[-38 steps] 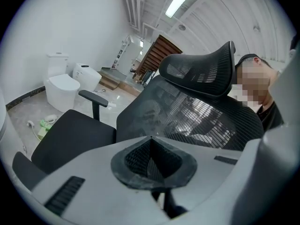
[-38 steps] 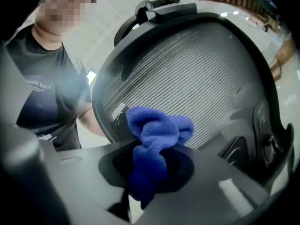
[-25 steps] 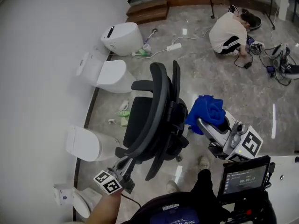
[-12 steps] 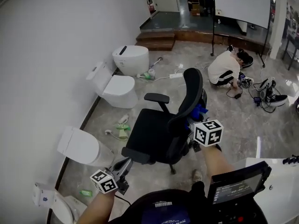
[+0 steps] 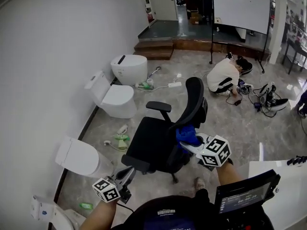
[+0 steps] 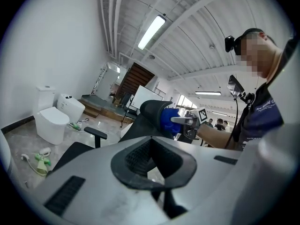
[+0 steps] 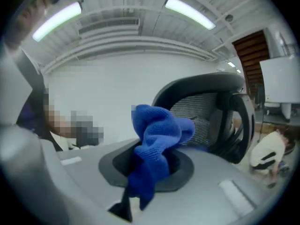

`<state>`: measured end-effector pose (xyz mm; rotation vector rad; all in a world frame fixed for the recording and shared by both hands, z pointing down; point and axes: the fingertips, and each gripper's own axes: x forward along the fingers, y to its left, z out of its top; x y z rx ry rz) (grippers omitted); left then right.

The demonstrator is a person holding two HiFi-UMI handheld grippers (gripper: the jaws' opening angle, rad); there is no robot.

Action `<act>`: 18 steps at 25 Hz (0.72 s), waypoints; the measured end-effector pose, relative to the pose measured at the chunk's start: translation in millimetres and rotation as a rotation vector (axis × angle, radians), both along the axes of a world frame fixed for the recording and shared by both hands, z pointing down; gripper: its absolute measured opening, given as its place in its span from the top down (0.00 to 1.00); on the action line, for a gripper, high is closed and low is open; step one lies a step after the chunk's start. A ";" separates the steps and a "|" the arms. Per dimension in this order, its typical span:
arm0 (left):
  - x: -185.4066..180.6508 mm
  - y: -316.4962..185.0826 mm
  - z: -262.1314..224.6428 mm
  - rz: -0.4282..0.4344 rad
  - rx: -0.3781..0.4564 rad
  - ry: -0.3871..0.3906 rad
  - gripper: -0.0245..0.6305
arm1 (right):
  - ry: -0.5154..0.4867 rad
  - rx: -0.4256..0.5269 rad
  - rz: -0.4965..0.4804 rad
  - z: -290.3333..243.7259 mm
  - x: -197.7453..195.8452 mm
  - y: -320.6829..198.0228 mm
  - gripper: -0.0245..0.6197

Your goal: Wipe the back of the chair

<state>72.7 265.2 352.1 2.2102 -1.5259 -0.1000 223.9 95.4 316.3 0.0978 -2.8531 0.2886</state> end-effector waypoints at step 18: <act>21.3 -153.5 149.5 -0.247 -0.333 0.145 0.96 | -0.311 -0.540 0.464 315.0 56.2 -317.2 0.85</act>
